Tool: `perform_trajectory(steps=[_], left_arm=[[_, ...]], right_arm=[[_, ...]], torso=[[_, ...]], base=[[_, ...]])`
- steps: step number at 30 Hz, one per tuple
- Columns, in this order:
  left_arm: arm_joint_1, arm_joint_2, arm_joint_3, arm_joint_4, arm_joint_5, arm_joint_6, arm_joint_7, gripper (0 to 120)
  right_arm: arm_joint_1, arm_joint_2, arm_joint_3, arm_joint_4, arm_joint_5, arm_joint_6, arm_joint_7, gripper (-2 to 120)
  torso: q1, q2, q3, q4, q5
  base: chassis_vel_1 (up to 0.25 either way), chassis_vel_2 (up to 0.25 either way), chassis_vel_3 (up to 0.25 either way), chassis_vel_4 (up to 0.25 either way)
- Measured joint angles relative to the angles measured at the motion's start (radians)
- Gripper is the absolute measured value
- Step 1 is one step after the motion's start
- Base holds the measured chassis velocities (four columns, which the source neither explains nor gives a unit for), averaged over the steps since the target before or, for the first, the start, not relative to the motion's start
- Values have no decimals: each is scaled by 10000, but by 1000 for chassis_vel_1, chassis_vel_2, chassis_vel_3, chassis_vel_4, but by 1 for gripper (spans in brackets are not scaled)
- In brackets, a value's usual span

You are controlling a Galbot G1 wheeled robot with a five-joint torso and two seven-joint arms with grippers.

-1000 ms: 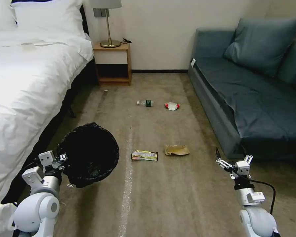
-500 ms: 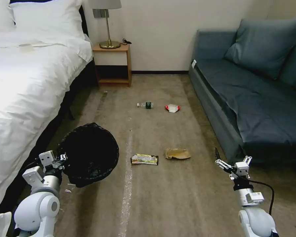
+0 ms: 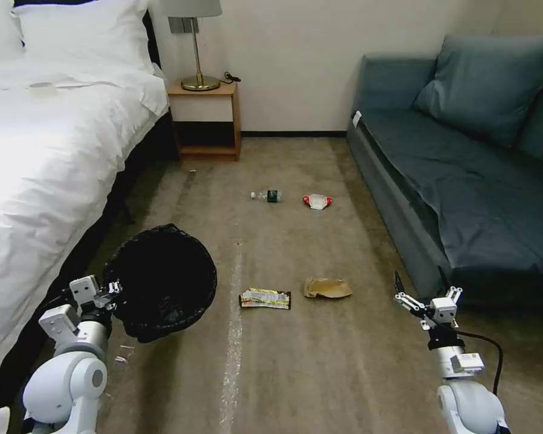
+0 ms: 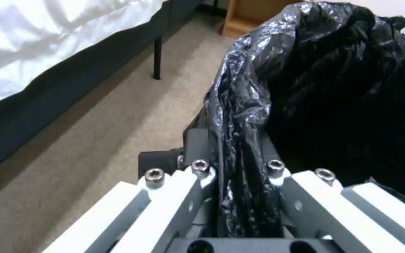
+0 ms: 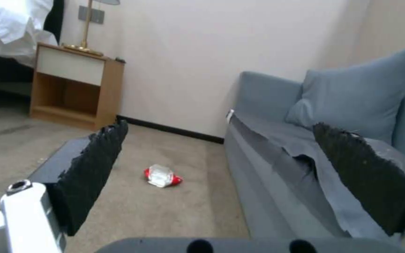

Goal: Pick up the trash bin, then pick up the garbage on the floor and place it into the trash bin.

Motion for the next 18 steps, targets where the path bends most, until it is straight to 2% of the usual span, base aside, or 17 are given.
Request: perform_trajectory(steps=[18], left_arm=[[9,-26,16,-13,29,-87,64,5]], right_arm=[[5,-5,-14,18,7,0,-1,100]], torso=[[0,0,0,0,1]], base=[[-52,42,50,-48]])
